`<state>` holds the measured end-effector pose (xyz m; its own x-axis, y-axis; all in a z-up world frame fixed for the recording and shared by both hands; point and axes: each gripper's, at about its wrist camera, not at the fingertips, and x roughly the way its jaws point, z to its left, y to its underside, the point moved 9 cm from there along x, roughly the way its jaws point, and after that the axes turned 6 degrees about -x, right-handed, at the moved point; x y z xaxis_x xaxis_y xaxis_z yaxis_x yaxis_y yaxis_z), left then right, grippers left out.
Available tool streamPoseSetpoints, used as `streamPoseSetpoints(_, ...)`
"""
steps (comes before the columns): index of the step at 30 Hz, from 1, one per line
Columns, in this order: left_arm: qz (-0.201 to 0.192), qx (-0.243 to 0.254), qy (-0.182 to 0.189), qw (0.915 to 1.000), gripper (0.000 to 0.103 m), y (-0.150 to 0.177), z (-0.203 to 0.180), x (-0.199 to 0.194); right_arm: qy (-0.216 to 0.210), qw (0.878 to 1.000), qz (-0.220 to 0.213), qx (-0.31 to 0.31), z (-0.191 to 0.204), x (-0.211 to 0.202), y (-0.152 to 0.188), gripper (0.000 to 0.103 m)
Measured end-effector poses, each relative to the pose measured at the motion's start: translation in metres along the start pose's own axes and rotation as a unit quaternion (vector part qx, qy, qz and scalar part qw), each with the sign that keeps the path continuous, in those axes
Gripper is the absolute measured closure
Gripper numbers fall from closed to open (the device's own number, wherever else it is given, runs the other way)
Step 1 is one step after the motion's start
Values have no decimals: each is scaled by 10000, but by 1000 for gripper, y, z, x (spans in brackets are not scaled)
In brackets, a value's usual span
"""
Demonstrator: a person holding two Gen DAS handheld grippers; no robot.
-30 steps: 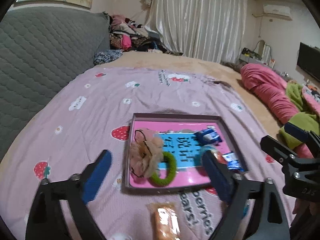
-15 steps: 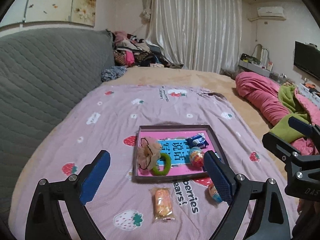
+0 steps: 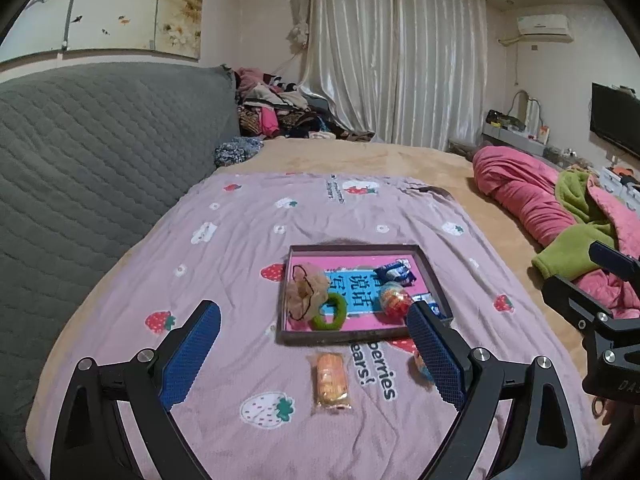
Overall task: Organize objects
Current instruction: 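Open both tools and withdraw them toward the biscuit packet and blue egg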
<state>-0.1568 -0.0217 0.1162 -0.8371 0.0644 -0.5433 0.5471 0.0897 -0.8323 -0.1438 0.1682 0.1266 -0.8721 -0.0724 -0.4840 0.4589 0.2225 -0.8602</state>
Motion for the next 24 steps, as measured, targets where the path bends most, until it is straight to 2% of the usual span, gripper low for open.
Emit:
streamPoseSetpoints(7, 237, 6, -72, 9997, 8, 28, 4, 16, -17, 9998, 208, -11, 4, 5, 28, 1)
streamPoseSetpoints(24, 1000, 208, -198, 9946, 8, 111, -1, 79, -143, 9953, 959, -23, 14, 51, 112, 1)
